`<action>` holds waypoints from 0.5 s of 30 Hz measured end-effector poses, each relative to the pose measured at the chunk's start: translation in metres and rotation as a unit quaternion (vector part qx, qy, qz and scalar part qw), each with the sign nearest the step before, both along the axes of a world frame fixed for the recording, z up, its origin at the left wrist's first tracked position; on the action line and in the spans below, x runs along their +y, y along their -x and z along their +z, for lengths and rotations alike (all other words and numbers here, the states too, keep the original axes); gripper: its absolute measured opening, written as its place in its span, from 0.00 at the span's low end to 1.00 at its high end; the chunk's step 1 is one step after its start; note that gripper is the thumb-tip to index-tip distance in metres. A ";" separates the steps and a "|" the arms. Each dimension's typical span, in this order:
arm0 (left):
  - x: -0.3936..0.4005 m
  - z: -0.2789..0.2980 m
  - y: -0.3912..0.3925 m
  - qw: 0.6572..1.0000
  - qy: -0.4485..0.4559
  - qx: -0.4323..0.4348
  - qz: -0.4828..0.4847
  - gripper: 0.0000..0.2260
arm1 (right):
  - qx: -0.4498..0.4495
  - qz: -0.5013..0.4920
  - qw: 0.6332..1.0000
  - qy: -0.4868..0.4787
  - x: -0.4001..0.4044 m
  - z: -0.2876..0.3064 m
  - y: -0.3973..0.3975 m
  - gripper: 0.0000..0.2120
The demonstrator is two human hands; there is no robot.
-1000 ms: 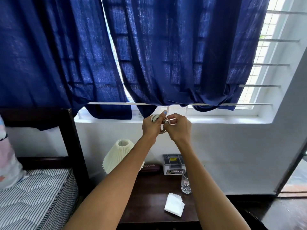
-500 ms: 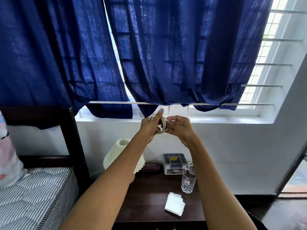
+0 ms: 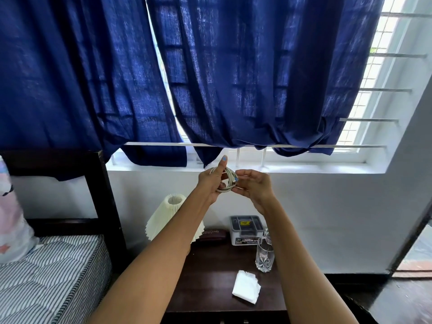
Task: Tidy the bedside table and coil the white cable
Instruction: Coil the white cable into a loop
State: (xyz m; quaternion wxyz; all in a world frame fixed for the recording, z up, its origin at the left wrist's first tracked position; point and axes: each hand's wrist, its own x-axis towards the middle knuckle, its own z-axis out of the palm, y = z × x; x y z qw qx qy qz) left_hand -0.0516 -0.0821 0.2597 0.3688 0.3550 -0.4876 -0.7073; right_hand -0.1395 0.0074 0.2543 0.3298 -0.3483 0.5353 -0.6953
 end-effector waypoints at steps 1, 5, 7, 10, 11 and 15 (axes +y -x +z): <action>-0.001 -0.001 0.000 1.000 -0.004 0.001 -0.001 0.27 | -0.012 0.004 1.000 0.004 0.000 -0.003 0.000 0.10; -0.003 -0.007 0.001 1.000 -0.010 -0.008 0.009 0.30 | -0.035 0.009 0.999 0.002 -0.001 -0.010 -0.001 0.11; -0.004 -0.011 0.002 0.999 0.001 -0.025 0.020 0.30 | -0.039 0.018 0.999 -0.005 -0.003 -0.012 -0.001 0.11; -0.007 -0.015 0.003 0.997 0.012 -0.050 0.058 0.30 | -0.054 0.030 0.998 -0.023 -0.004 -0.011 -0.003 0.09; -0.008 -0.015 0.003 0.997 0.010 -0.052 0.063 0.31 | -0.059 0.032 0.997 -0.025 -0.005 -0.010 -0.003 0.08; -0.006 -0.015 0.003 0.997 0.014 -0.052 0.054 0.31 | -0.037 0.024 0.999 -0.025 -0.007 -0.011 -0.007 0.04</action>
